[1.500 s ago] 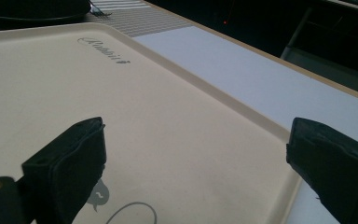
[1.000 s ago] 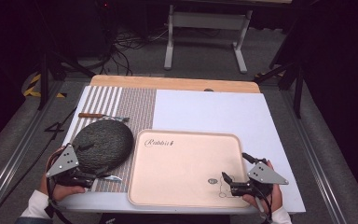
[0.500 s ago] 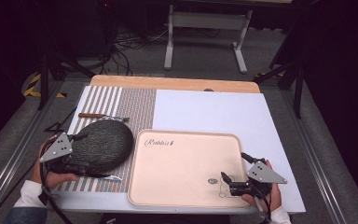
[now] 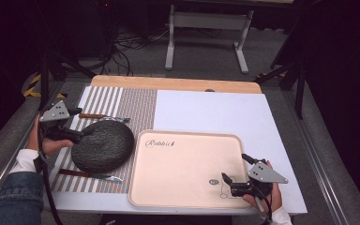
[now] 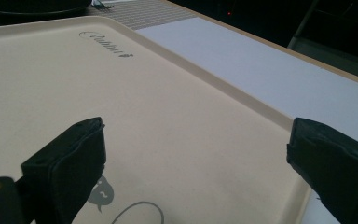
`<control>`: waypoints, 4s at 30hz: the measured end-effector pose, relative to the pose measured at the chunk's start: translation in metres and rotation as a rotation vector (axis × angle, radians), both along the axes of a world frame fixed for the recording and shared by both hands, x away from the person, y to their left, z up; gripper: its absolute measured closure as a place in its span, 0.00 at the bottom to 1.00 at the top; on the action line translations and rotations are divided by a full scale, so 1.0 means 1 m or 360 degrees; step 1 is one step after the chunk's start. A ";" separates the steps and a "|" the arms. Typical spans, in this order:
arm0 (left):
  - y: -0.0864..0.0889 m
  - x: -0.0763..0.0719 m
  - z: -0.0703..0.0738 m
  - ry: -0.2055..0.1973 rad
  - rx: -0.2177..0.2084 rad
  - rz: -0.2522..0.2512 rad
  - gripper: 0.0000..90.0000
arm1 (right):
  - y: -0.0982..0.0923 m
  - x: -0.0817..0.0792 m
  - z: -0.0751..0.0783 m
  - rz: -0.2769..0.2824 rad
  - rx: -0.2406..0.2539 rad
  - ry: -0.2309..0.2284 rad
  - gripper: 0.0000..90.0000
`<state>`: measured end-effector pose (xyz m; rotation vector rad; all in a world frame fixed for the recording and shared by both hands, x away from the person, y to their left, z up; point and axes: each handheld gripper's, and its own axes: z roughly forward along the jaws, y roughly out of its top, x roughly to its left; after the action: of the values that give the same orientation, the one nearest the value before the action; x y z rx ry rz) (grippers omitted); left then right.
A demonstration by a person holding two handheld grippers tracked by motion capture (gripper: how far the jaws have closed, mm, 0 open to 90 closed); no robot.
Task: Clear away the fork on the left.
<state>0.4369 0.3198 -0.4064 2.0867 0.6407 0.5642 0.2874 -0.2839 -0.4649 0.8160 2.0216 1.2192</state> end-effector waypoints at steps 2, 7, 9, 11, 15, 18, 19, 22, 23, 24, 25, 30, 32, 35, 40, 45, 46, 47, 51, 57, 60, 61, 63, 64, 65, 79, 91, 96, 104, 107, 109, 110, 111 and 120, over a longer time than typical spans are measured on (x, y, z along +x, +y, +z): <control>0.002 0.012 0.001 0.0031 0.0034 0.0032 0.14 | 0.000 0.000 0.000 -0.0007 -0.0007 0.0002 0.06; 0.005 0.041 -0.002 0.0128 0.0095 0.0065 0.14 | 0.000 0.002 -0.002 -0.0008 -0.0018 0.0021 0.06; 0.005 0.053 -0.005 0.0177 0.0109 0.0069 0.14 | -0.001 0.003 -0.002 -0.0016 -0.0014 0.0034 0.06; 0.006 0.062 -0.009 0.0213 0.0140 0.0083 0.15 | -0.001 0.003 -0.003 -0.0022 -0.0009 0.0040 0.06; 0.008 0.075 -0.018 0.0269 0.0176 0.0102 0.16 | 0.000 0.004 -0.004 -0.0007 -0.0028 0.0056 0.06; 0.014 0.088 -0.029 0.0338 0.0185 0.0147 0.17 | 0.000 0.004 -0.004 0.0000 -0.0038 0.0067 0.06; 0.014 0.088 -0.029 0.0338 0.0185 0.0147 0.17 | 0.000 0.004 -0.004 -0.0001 -0.0037 0.0071 0.06; 0.016 0.096 -0.036 0.0365 0.0244 0.0186 0.17 | -0.002 0.004 -0.005 -0.0017 -0.0030 0.0084 0.06; 0.017 0.099 -0.040 0.0378 0.0251 0.0199 0.18 | -0.002 0.005 -0.005 -0.0018 -0.0031 0.0087 0.06; 0.017 0.099 -0.040 0.0378 0.0251 0.0199 0.19 | -0.002 0.005 -0.005 -0.0018 -0.0031 0.0087 0.06; 0.018 0.104 -0.046 0.0405 0.0246 0.0199 0.19 | -0.002 0.005 -0.005 -0.0023 -0.0030 0.0098 0.06; 0.016 0.111 -0.055 0.0468 0.0246 0.0165 0.22 | 0.000 0.005 -0.006 -0.0010 -0.0044 0.0108 0.06; 0.015 0.113 -0.057 0.0482 0.0241 0.0128 0.24 | 0.000 0.006 -0.007 -0.0005 -0.0050 0.0128 0.06; 0.013 0.116 -0.061 0.0493 0.0253 0.0112 0.27 | 0.001 0.008 -0.009 0.0002 -0.0074 0.0146 0.06; 0.010 0.118 -0.067 0.0523 0.0264 0.0095 0.33 | 0.000 0.008 -0.009 0.0007 -0.0076 0.0149 0.06; 0.008 0.119 -0.066 0.0544 0.0276 0.0074 0.36 | 0.000 0.008 -0.010 0.0015 -0.0081 0.0150 0.07; 0.008 0.118 -0.065 0.0541 0.0284 0.0079 0.38 | 0.000 0.008 -0.010 0.0015 -0.0083 0.0151 0.07; 0.007 0.118 -0.065 0.0552 0.0274 0.0068 0.39 | 0.000 0.008 -0.010 0.0017 -0.0085 0.0155 0.07; 0.001 0.115 -0.060 0.0573 0.0334 -0.0005 0.62 | 0.000 0.008 -0.011 0.0018 -0.0091 0.0162 0.07; -0.005 0.112 -0.058 0.0547 0.0401 -0.0029 0.84 | 0.001 0.008 -0.011 0.0022 -0.0097 0.0166 0.07; -0.006 0.108 -0.059 0.0492 0.0397 0.0028 0.84 | 0.001 0.008 -0.010 0.0030 -0.0097 0.0163 0.07; -0.007 0.106 -0.059 0.0473 0.0394 0.0060 0.84 | 0.001 0.008 -0.010 0.0029 -0.0096 0.0166 0.07; -0.008 0.104 -0.060 0.0453 0.0385 0.0078 0.85 | 0.001 0.008 -0.010 0.0028 -0.0091 0.0166 0.07; -0.009 0.101 -0.060 0.0407 0.0373 0.0112 0.85 | 0.001 0.008 -0.010 0.0030 -0.0087 0.0166 0.07; -0.010 0.099 -0.059 0.0387 0.0354 0.0127 0.85 | 0.001 0.007 -0.010 0.0031 -0.0084 0.0166 0.07; -0.021 0.080 -0.039 0.0163 0.0209 0.0189 0.85 | -0.008 0.006 -0.004 0.0017 0.0024 0.0144 0.07; -0.039 0.048 -0.021 -0.0021 0.0058 0.0172 0.85 | -0.012 0.004 -0.001 -0.0003 0.0065 0.0115 0.07; -0.050 0.034 -0.015 -0.0076 0.0029 0.0107 0.85 | -0.012 0.003 0.000 -0.0006 0.0066 0.0108 0.07; -0.077 0.006 -0.012 -0.0147 0.0009 -0.0078 0.85 | -0.011 0.003 0.000 -0.0009 0.0059 0.0105 0.07; -0.087 -0.003 -0.012 -0.0162 0.0012 -0.0120 0.85 | -0.010 0.003 0.000 -0.0009 0.0057 0.0101 0.07; -0.095 -0.011 -0.012 -0.0172 0.0011 -0.0159 0.85 | -0.010 0.002 0.000 -0.0010 0.0046 0.0097 0.07; -0.098 -0.014 -0.013 -0.0173 0.0007 -0.0171 0.85 | -0.009 0.002 0.000 -0.0012 0.0041 0.0093 0.07; -0.101 -0.018 -0.014 -0.0173 0.0001 -0.0192 0.85 | -0.009 0.002 0.000 -0.0010 0.0041 0.0093 0.07; -0.128 -0.045 -0.019 -0.0182 0.0037 -0.0354 0.85 | -0.008 0.001 0.001 -0.0003 0.0029 0.0088 0.07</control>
<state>0.3923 0.1923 -0.4258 2.0961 0.3327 0.5603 0.2888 -0.2920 -0.4642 0.8691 2.0563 1.2280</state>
